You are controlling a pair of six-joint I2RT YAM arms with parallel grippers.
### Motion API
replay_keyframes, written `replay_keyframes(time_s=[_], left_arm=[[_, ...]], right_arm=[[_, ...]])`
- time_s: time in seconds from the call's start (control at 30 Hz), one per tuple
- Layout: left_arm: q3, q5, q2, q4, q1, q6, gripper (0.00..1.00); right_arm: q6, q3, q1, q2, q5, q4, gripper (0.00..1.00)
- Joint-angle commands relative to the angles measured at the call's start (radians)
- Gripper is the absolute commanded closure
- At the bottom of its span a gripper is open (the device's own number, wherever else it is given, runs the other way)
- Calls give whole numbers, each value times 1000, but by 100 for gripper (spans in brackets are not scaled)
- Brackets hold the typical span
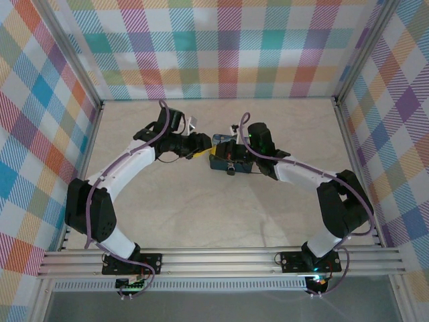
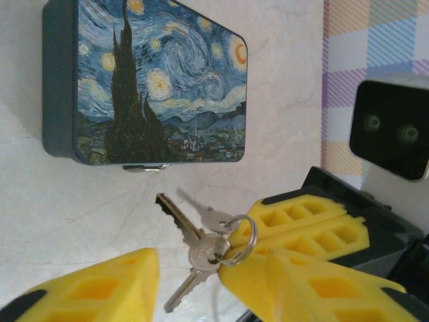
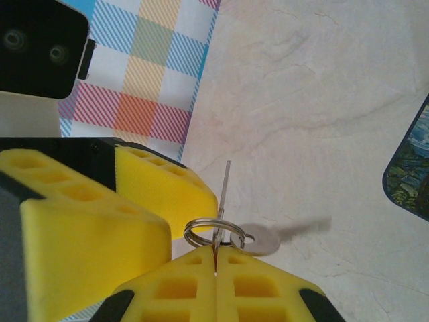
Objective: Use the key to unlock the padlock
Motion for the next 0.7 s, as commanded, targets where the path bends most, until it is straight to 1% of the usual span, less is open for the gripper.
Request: replay_keyframes(time_s=[0.0,0.07,0.17,0.3,0.4,0.5,0.67], left_arm=[[28,-23,-44,-49,9,20,49],[8,-29,-61,-45,17,11,47],[-48,-36,-96,-1,23,-38,45],[-151,-26,-152,122,26,-164,44],[-229,-5,-177,270,25,-291,46],[-283,10,-182,358,18,-376,51],[-295,7,-178,355,12,-387,52]], right_arm=[[22,-18,-1,11,17,51,95],[71,-35,-9,11,21,86,95],[190,-74,-23,19,25,182,95],[295,-97,-24,40,23,269,95],[365,-119,-24,44,32,325,95],[408,-131,-24,40,44,368,94],[439,-123,-24,40,38,384,94]])
